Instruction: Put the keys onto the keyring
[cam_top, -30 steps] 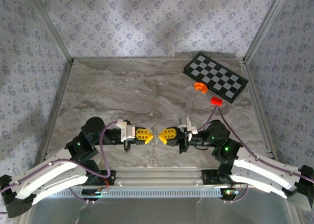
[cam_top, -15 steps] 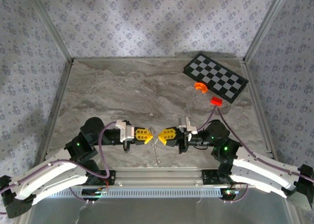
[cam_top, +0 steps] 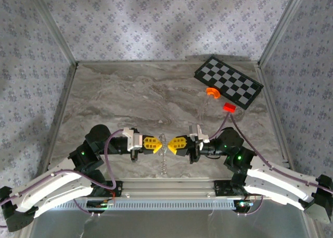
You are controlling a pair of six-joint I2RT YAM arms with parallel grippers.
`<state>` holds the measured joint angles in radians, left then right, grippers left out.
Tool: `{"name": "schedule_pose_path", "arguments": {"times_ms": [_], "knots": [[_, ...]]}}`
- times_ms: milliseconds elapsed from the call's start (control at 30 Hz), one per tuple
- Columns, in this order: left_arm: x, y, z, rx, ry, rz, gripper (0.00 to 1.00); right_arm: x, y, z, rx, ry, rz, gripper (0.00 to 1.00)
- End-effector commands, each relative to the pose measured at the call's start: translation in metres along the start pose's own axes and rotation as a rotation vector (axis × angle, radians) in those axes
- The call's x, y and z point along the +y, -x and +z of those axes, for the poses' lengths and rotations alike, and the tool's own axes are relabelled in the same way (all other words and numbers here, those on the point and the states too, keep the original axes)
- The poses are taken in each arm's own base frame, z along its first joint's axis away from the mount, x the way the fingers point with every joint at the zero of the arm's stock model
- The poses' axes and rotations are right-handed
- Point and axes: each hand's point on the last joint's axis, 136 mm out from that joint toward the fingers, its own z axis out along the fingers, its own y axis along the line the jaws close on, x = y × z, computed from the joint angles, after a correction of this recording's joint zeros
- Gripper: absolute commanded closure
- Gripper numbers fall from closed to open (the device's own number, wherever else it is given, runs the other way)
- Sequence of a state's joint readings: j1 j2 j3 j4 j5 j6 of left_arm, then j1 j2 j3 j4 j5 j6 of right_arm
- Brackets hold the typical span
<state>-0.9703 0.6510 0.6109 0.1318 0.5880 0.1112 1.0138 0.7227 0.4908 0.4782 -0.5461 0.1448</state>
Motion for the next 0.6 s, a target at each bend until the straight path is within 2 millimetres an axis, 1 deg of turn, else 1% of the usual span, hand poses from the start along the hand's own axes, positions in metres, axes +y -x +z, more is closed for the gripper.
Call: {"name": "schedule_pose_path", "arguments": {"times_ms": [0,567], "knots": [[-0.0004,0.0234,0.0003,-0.063,-0.006,0.034,1.00,0.0152,0.0154,0.0002,-0.045,0.065,-0.045,1.00],[-0.0003,0.0210,0.0004,-0.055,-0.002,0.029,1.00,0.0248,0.0140,0.0010,-0.050,0.088,-0.093,1.00]]}}
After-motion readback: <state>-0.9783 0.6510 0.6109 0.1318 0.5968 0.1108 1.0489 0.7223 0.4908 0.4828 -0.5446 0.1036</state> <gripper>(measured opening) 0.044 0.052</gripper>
